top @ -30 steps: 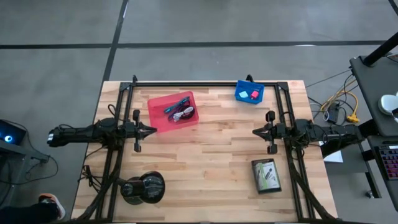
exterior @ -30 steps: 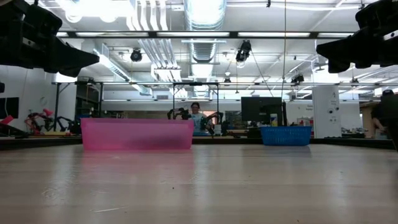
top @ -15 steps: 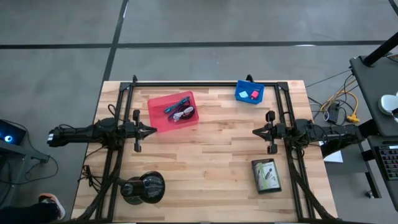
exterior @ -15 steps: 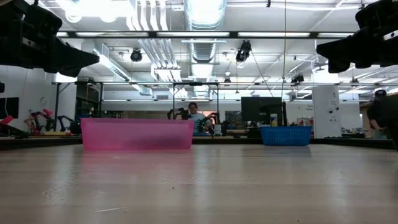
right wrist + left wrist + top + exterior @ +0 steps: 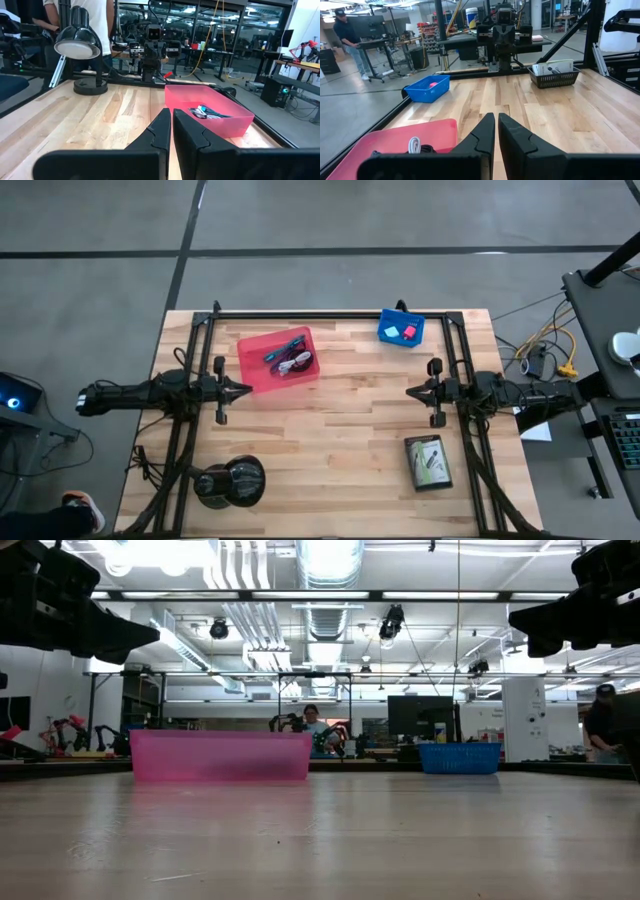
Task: Pick and place items into bin
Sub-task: Return to Home Position
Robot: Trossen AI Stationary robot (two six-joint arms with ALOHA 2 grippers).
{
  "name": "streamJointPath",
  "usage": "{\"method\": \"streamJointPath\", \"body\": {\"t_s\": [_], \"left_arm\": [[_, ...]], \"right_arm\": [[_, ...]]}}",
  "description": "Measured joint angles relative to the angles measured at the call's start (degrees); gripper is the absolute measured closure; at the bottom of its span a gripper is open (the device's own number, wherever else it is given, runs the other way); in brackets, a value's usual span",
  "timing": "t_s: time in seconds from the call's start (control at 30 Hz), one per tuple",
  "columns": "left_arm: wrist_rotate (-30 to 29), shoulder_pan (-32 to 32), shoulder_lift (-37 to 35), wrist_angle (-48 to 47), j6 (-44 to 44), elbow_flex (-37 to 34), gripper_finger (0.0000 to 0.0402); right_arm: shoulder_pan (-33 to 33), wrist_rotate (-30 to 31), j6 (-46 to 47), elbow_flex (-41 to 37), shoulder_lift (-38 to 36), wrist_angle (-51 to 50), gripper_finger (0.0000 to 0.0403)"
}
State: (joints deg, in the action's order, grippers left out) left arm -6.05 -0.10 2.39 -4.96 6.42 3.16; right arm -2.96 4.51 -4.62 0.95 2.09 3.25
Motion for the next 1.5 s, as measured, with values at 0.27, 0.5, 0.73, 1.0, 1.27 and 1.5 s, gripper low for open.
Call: {"method": "streamJointPath", "body": {"t_s": [0.27, 0.5, 0.73, 1.0, 1.27, 1.5], "left_arm": [[0.01, 0.00, 0.00, 0.40, 0.00, -0.22, 0.0394], [0.03, 0.00, 0.00, 0.52, 0.00, -0.37, 0.0394], [0.03, 0.02, -0.02, 0.47, 0.00, -0.37, 0.0394], [0.03, 0.00, 0.01, 0.57, 0.00, -0.42, 0.0394], [0.01, 0.01, 0.20, 1.54, 0.00, -0.61, 0.0394], [-0.01, 0.02, 0.26, 1.76, 0.00, -0.63, 0.0394]], "right_arm": [[0.00, 0.00, -0.02, 0.00, 0.00, 0.02, 0.0394], [0.00, 0.01, 0.07, 0.00, 0.00, 0.01, 0.0394], [0.00, 0.00, -0.02, 0.00, 0.00, 0.00, 0.0394], [0.00, 0.02, 0.00, 0.00, 0.00, 0.00, 0.0394], [-0.02, 0.02, 0.03, 0.00, 0.00, 0.02, 0.0394], [-0.02, 0.02, 0.02, 0.00, 0.00, 0.02, 0.0394]]}}
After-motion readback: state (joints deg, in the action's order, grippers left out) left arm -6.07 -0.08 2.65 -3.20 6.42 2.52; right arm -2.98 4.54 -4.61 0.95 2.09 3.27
